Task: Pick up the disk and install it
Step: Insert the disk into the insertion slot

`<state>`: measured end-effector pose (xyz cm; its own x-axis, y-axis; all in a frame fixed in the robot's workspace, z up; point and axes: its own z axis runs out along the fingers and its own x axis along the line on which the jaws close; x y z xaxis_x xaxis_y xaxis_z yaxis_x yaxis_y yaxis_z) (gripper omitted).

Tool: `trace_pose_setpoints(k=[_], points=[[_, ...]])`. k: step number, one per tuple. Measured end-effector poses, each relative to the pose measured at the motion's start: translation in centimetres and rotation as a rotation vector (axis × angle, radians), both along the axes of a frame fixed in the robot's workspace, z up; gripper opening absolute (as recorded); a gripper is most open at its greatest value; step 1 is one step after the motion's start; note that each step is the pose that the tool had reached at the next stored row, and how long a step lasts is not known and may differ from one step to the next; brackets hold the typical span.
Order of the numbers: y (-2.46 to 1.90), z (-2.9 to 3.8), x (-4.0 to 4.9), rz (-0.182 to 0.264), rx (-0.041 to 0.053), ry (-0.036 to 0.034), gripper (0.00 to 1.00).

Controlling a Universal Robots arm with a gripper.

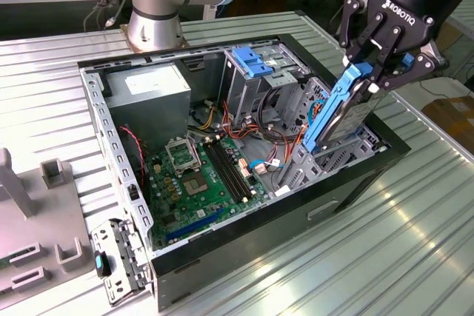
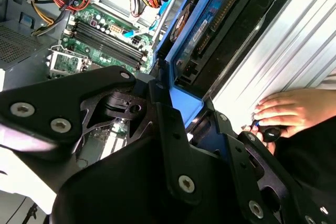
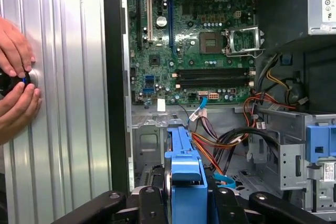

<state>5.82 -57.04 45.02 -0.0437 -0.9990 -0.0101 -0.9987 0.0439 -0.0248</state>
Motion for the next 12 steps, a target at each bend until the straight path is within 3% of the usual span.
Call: trace_pose_setpoints(k=[5, 8, 9, 10, 12], points=[[-0.01, -0.25, 0.02, 0.000, 0.0001, 0.0000, 0.37], [-0.06, -1.14, 0.17, 0.000, -0.0001, 0.0000, 0.37], [-0.06, -1.15, 0.08, 0.001, 0.0001, -0.0212, 0.37], [-0.06, -1.15, 0.05, 0.002, 0.0001, -0.0307, 0.37], [-0.06, -1.26, 0.04, 0.002, 0.0000, -0.0280, 0.37]])
